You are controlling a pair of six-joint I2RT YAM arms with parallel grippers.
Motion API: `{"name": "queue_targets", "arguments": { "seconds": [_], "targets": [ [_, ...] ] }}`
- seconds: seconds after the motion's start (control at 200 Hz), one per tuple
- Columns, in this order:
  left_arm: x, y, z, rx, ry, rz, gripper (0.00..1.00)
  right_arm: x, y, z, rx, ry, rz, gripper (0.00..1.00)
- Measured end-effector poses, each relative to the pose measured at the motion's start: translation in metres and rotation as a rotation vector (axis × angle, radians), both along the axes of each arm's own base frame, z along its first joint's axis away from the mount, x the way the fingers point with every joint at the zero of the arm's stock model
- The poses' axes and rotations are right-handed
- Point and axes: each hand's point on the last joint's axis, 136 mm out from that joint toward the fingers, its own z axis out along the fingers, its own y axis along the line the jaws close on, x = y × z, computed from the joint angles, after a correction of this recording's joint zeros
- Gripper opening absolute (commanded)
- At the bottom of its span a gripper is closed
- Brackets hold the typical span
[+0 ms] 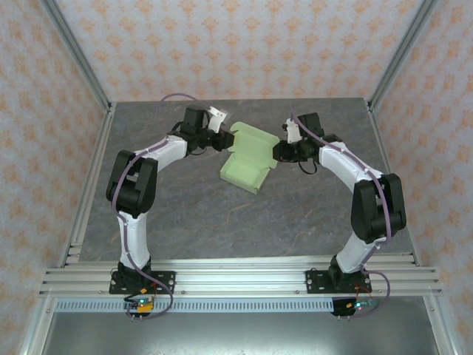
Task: Fold the paper box
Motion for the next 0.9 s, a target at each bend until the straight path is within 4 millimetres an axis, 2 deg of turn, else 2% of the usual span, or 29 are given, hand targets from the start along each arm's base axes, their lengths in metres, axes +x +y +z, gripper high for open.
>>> {"name": "queue_targets", "arguments": {
  "seconds": [0.165,0.29,0.496,0.676,0.901],
  "targets": [
    [-0.019,-0.003,-0.010,0.036,0.025,0.083,0.19,0.006,0.001,-0.003,-0.014,-0.003,-0.126,0.20],
    [-0.039,-0.008,-0.009,0.025,0.030,0.174,0.20,-0.005,0.005,-0.009,-0.028,-0.022,-0.250,0.20],
    [-0.062,-0.013,-0.006,-0.004,0.011,0.361,0.21,-0.019,0.012,-0.005,-0.095,-0.139,-0.424,0.19],
    [-0.083,-0.005,-0.017,-0.024,0.002,0.511,0.24,-0.040,0.020,-0.014,-0.095,-0.227,-0.478,0.19],
    [-0.102,-0.006,-0.032,-0.046,-0.016,0.555,0.31,-0.053,0.018,-0.027,-0.021,-0.274,-0.480,0.20]
  ]
}}
